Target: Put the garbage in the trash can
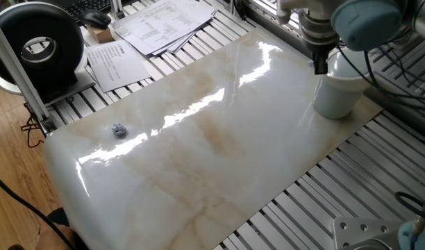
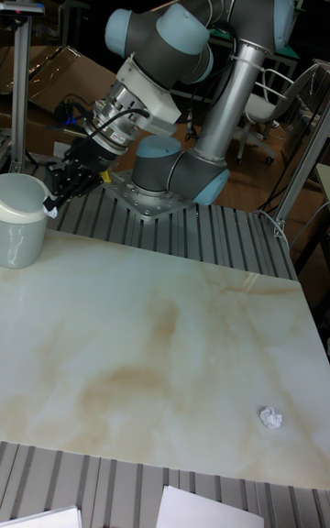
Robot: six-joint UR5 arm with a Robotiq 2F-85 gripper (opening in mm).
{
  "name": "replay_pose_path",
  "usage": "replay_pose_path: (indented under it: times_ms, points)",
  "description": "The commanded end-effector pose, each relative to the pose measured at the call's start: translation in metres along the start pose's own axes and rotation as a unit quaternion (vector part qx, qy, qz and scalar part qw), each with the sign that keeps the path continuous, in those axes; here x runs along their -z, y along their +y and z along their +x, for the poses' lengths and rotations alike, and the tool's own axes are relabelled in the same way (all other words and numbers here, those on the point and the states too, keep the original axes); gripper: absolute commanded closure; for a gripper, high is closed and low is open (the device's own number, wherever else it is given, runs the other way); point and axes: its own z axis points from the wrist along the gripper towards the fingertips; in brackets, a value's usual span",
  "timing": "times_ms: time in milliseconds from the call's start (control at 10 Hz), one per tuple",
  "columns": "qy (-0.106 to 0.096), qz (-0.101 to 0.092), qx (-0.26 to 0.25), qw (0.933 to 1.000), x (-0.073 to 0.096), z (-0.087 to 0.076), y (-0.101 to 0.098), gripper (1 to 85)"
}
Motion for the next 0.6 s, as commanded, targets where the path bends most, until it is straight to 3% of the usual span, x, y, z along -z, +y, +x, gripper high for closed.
replay_pose_path:
  times_ms: [0,300,500]
  points:
    - [-0.01,0.015,0.03,0.9994,-0.011,0.01,-0.011,84.0]
    - [-0.011,0.01,0.057,0.9983,-0.019,0.025,-0.009,84.0]
    - [-0.009,-0.006,0.06,0.9981,-0.018,0.04,0.001,84.0]
